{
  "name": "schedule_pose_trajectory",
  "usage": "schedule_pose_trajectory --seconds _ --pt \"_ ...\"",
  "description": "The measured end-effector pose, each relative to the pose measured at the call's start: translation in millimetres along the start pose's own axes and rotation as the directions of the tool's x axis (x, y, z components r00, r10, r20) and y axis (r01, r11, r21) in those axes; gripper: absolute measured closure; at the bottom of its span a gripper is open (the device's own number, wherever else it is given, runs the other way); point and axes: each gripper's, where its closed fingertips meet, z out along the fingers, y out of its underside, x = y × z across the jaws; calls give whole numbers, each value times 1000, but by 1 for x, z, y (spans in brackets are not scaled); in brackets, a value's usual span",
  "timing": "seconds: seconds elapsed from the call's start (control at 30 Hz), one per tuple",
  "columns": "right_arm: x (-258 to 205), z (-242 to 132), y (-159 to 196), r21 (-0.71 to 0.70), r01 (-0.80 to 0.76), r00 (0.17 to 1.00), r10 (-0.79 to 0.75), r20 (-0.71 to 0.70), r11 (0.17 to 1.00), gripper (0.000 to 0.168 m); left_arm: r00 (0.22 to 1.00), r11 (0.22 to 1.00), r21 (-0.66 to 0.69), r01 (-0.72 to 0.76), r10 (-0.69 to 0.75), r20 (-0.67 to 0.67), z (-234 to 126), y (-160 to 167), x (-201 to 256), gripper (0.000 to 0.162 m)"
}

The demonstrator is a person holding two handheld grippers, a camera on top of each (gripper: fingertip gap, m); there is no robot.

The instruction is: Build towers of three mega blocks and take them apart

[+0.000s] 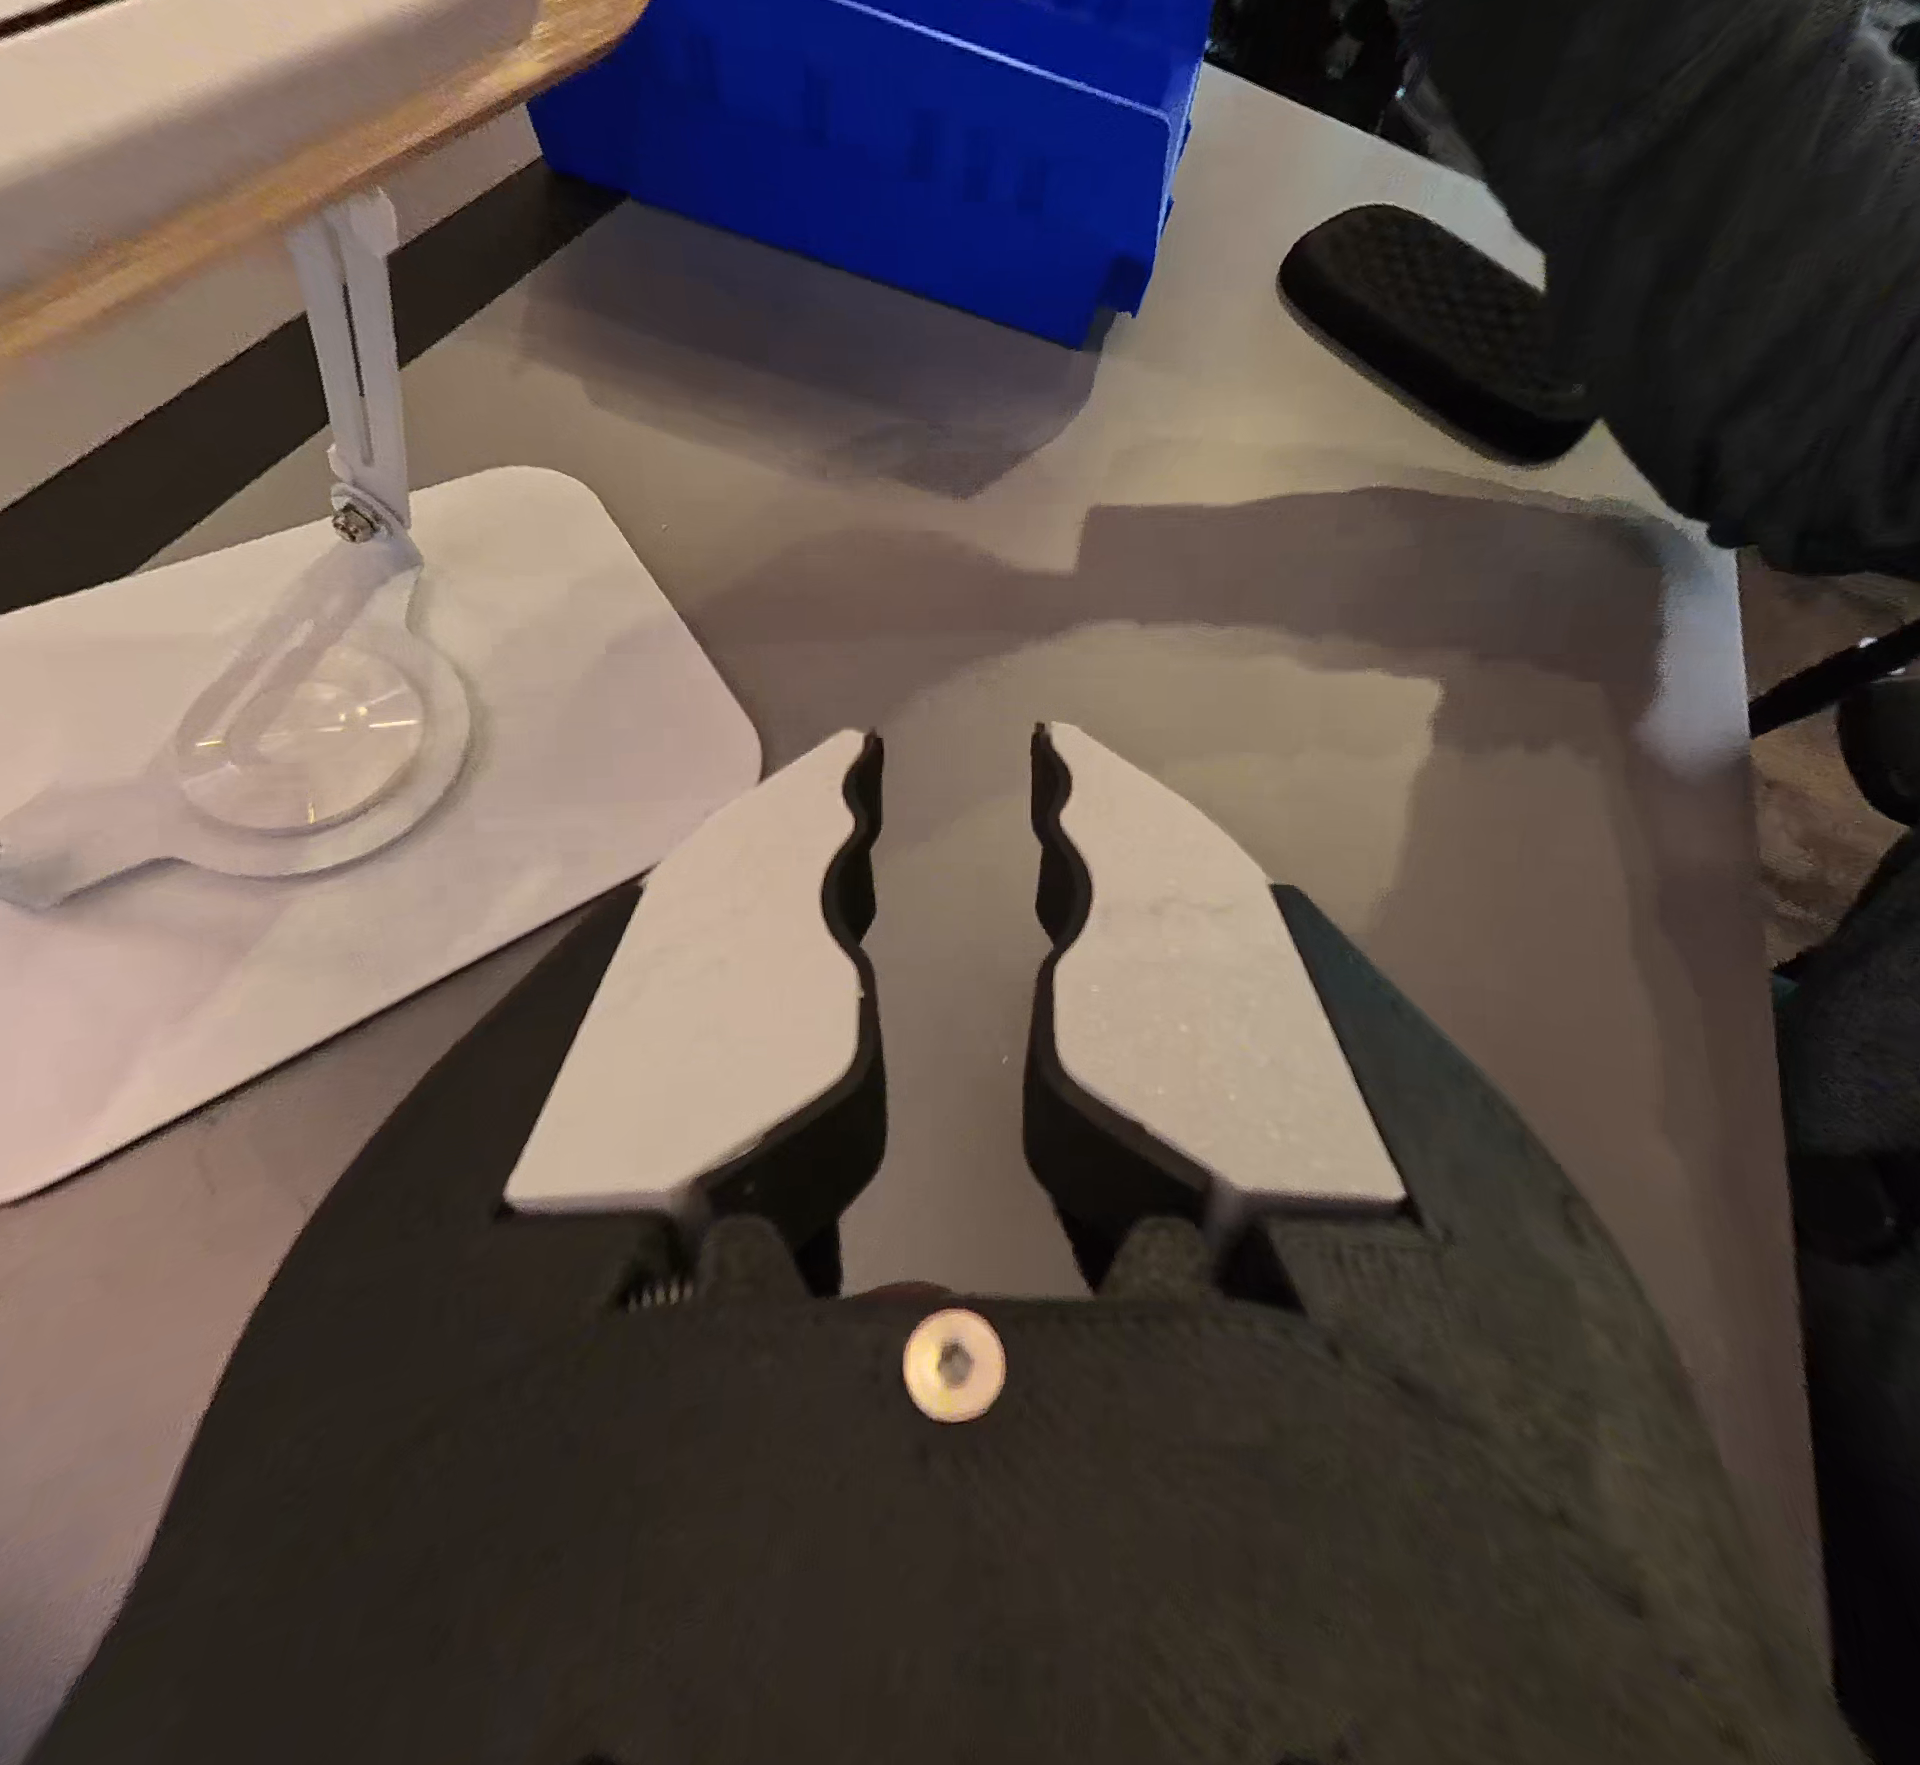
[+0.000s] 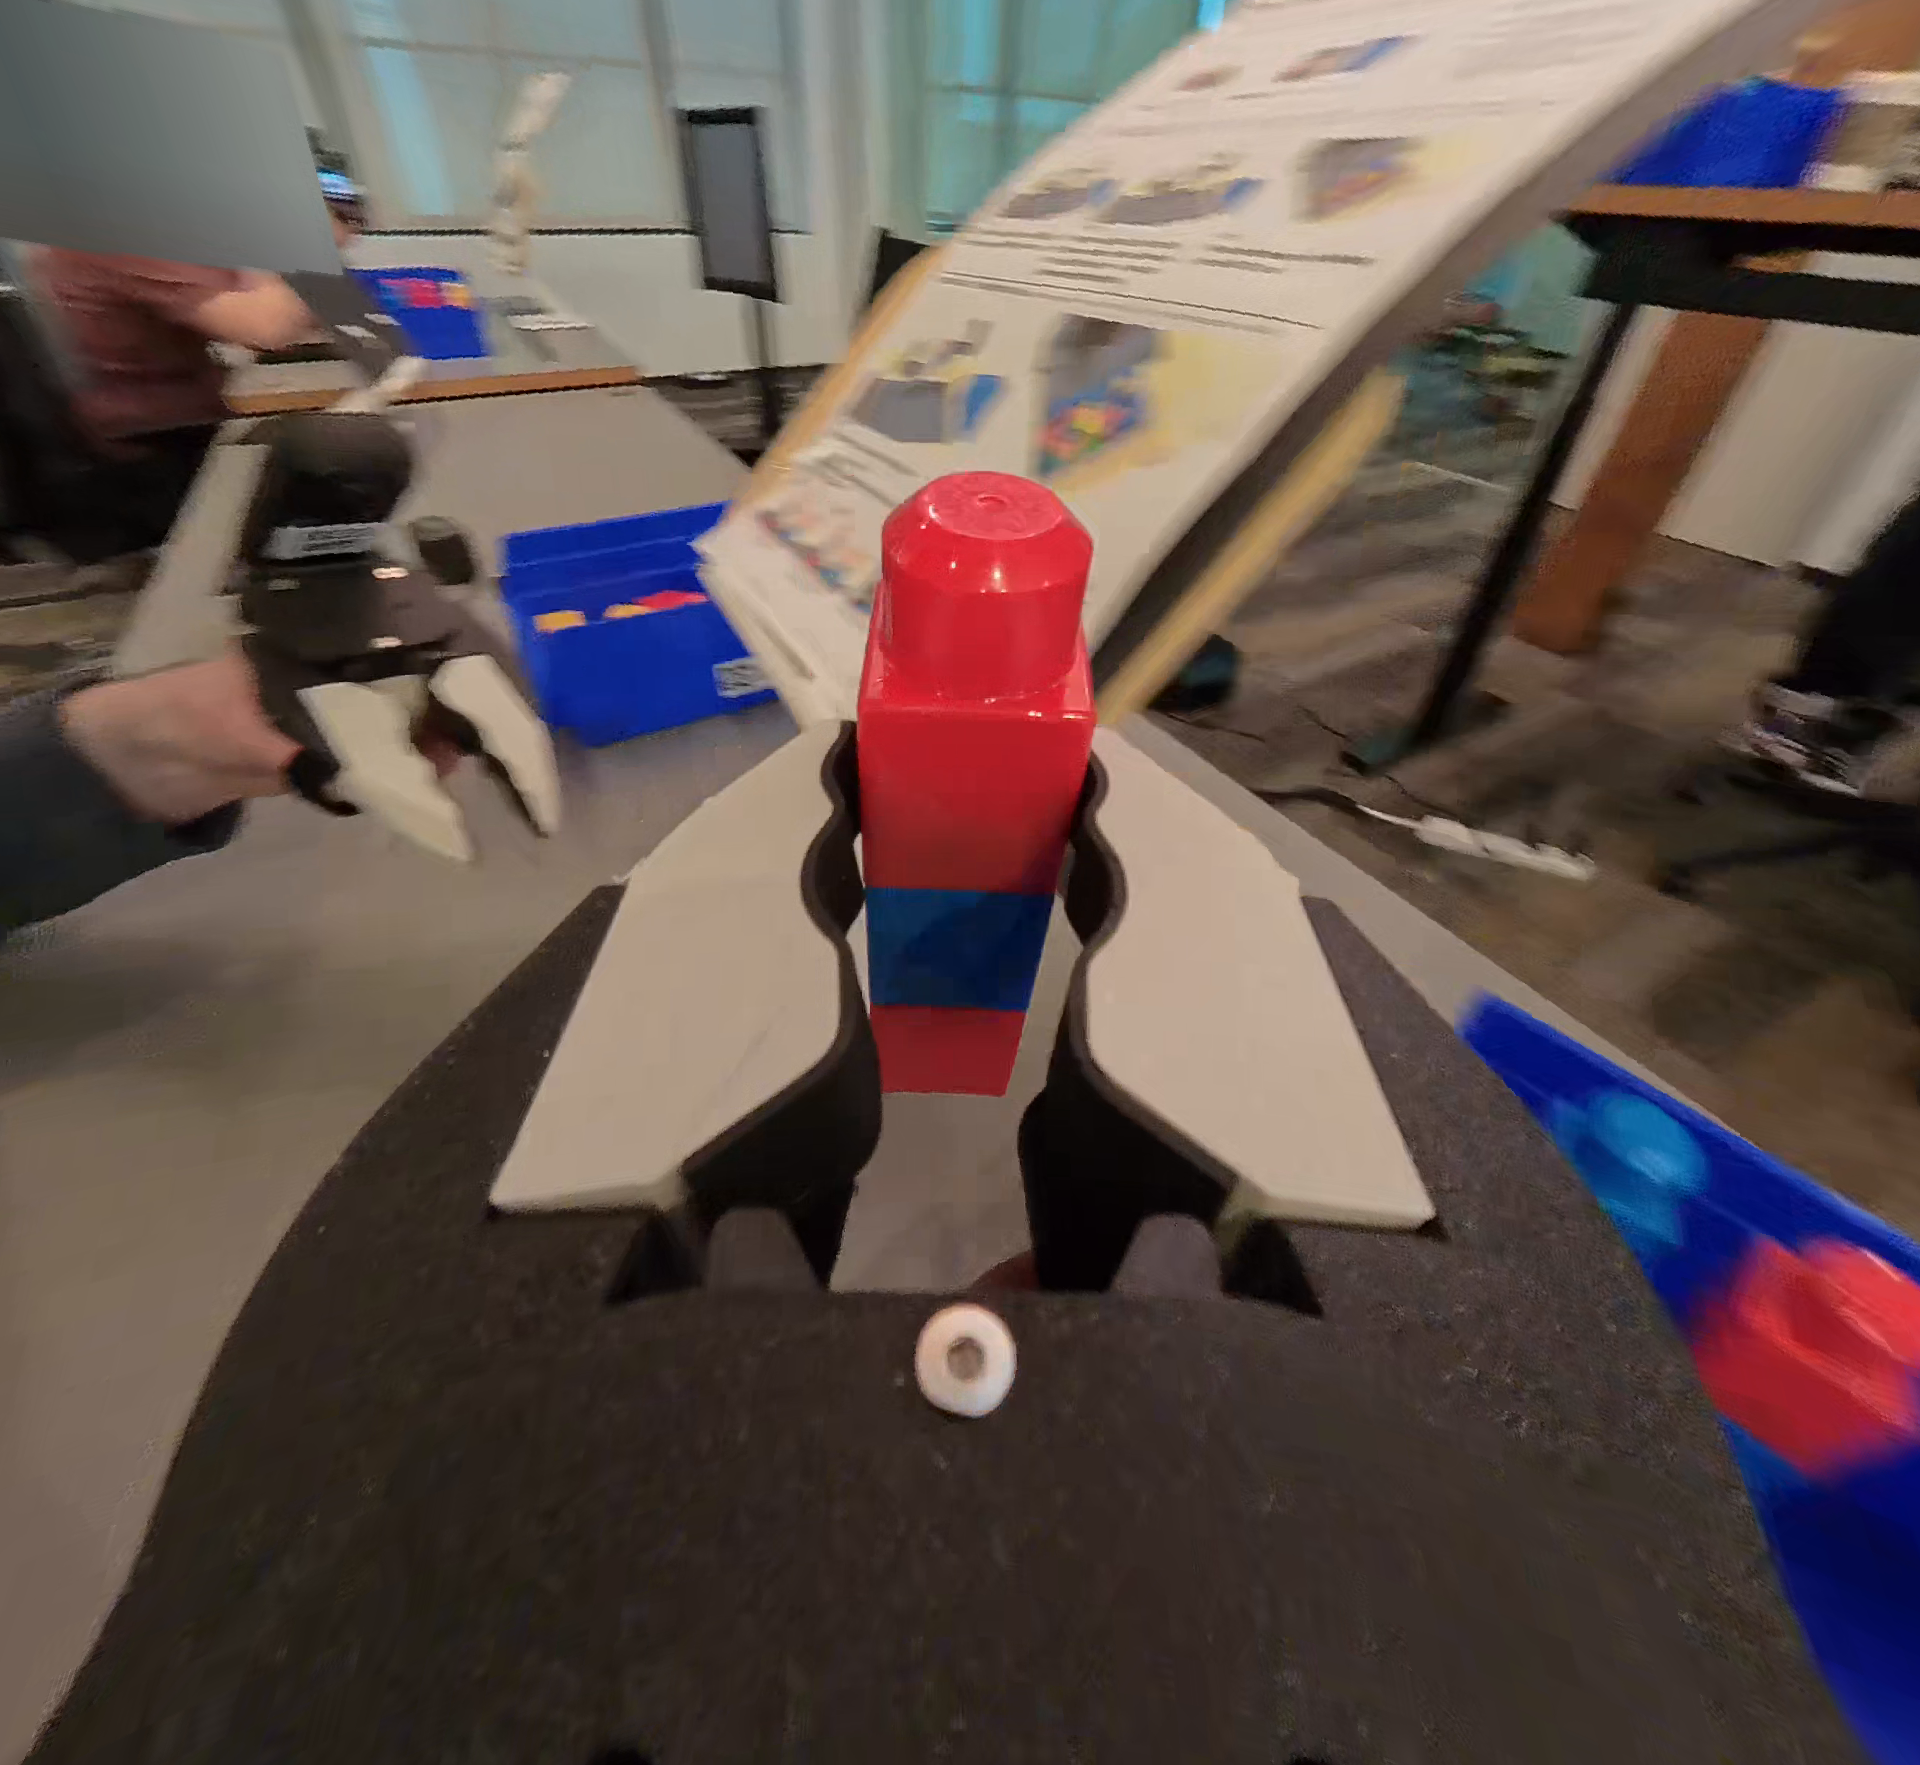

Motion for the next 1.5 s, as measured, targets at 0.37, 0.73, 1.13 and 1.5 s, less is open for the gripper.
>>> schedule_pose_trajectory --seconds 0.37,0.73,1.13,1.5 --pt "127 -30 122 -215 -206 925 119 -361 955 131 996 994 82 68 -63 -63 25 3 1 136" --pt "146 -15 189 -350 -265 899 99 -427 899 131 995 992 90 83 -77 -68 29 7 -4 137" --pt "127 -30 200 -481 -259 908 42 -416 837 131 994 993 81 82 -76 -77 32 10 -3 137" --pt "147 -13 195 -468 -254 891 17 -453 846 131 994 993 77 86 -80 -68 33 14 -6 137"
